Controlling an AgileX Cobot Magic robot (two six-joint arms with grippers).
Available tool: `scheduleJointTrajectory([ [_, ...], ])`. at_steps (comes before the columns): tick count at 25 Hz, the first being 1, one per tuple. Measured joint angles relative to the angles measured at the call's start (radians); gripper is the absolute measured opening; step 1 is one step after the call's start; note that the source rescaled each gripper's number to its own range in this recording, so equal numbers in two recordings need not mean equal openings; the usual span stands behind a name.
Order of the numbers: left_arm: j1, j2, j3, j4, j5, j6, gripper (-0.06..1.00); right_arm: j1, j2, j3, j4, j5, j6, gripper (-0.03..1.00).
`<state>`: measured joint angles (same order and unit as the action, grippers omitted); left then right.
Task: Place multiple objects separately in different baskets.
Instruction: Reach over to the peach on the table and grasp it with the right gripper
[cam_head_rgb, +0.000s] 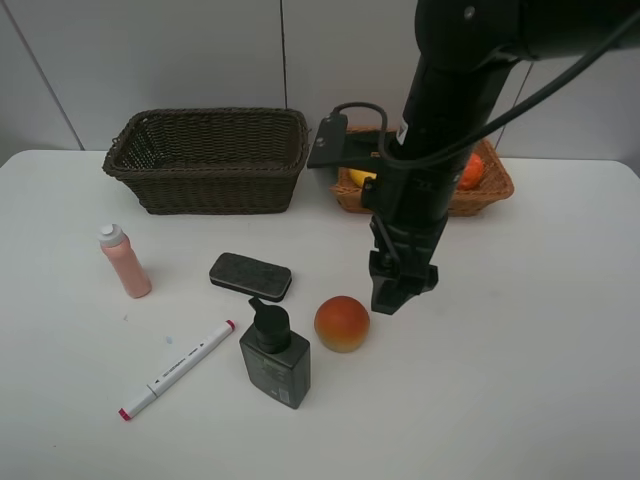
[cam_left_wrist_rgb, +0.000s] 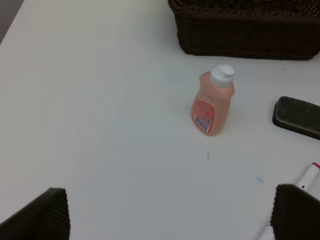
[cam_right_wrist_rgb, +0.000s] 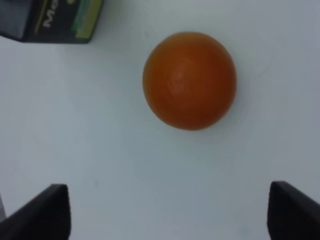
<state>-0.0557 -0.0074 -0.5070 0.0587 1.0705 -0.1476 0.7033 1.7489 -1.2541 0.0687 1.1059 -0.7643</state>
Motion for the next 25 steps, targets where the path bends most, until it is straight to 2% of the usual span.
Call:
scheduleJointTrajectory([
  [4, 0.000, 0.000, 0.000, 0.000, 0.000, 0.000, 1.00, 0.000, 0.000, 0.058, 0.038, -0.095, -0.064, 1.00],
  [11, 0.000, 0.000, 0.000, 0.000, 0.000, 0.000, 1.00, 0.000, 0.001, 0.165, 0.041, -0.283, -0.091, 1.00],
  [18, 0.000, 0.000, 0.000, 0.000, 0.000, 0.000, 1.00, 0.004, 0.065, 0.180, 0.054, -0.333, -0.099, 1.00],
  [25, 0.000, 0.000, 0.000, 0.000, 0.000, 0.000, 1.00, 0.052, 0.101, 0.180, 0.059, -0.406, -0.099, 1.00],
])
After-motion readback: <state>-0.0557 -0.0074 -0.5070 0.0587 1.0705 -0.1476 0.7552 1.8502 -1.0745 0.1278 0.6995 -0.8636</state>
